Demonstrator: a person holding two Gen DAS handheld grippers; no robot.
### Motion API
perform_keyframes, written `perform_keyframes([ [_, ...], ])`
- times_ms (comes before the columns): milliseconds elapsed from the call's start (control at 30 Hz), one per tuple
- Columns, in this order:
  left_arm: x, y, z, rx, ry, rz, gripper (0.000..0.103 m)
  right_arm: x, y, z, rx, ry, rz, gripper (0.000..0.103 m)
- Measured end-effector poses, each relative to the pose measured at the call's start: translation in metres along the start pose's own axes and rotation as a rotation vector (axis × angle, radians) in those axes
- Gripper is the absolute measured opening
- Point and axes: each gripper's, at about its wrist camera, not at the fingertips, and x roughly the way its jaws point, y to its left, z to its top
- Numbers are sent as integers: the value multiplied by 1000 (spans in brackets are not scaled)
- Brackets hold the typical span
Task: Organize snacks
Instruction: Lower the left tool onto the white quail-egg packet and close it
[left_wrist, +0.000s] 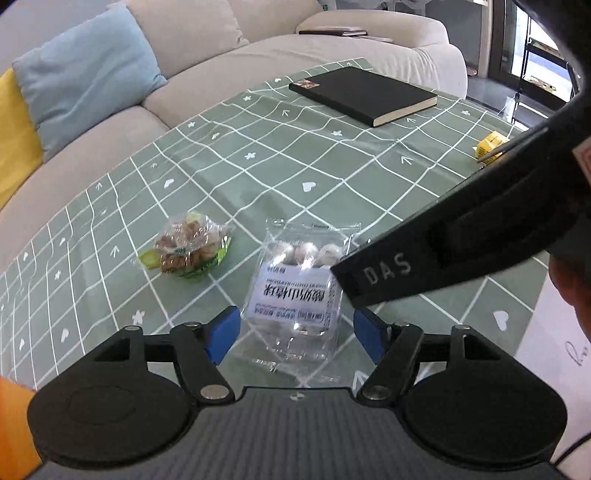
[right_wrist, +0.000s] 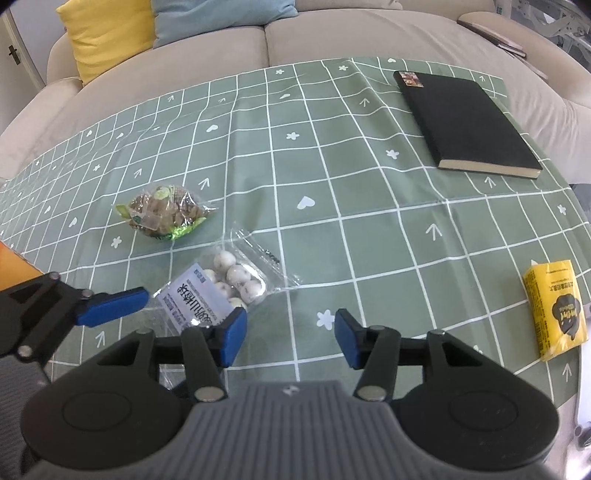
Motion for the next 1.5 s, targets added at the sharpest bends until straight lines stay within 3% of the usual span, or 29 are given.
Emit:
perform_keyframes([
  [200, 4, -2, 6, -11, -6, -32, 83, 4, -2, 1, 11, 13, 4, 51],
  [367, 4, -5, 4, 12, -11, -25, 76, 8, -6, 2, 39, 29, 7, 52],
  [467, 3, -4, 3, 14, -21, 19, 53, 8, -5, 1, 36, 29, 6, 52],
  [567, -2, -3, 1, 1, -33, 10, 38, 8, -3, 1, 23, 27, 3, 52],
  [700, -7, -3, -3, 2, -37, 47, 31, 7, -1, 0, 12, 24, 7, 52],
  [800, -9, 0, -11, 2, -23, 88, 33, 8, -1, 0, 6, 26, 17, 52],
  [867, -14, 5, -18, -16, -20, 93, 40, 8, 0, -1, -1, 27, 27, 52],
  [967, -22, 15, -27, -64, -49, 84, 62, 8, 4, -1, -21, 20, 27, 52],
  [1000, -24, 18, -28, -74, -62, 98, 77, 8, 5, -1, -23, 16, 30, 52],
  [1033, -26, 20, -29, -79, -78, 115, 83, 7, 5, -1, -23, 11, 37, 52],
  [1133, -24, 27, -25, -80, -74, 126, 85, 4, 6, 0, -26, -8, 58, 52],
  [1367, -3, 27, -11, 32, -14, 41, 87, 7, 11, 2, -74, -41, 65, 51],
  [1500, 8, 34, -8, 0, -4, -2, 89, 13, 9, 3, -65, -33, 87, 46],
])
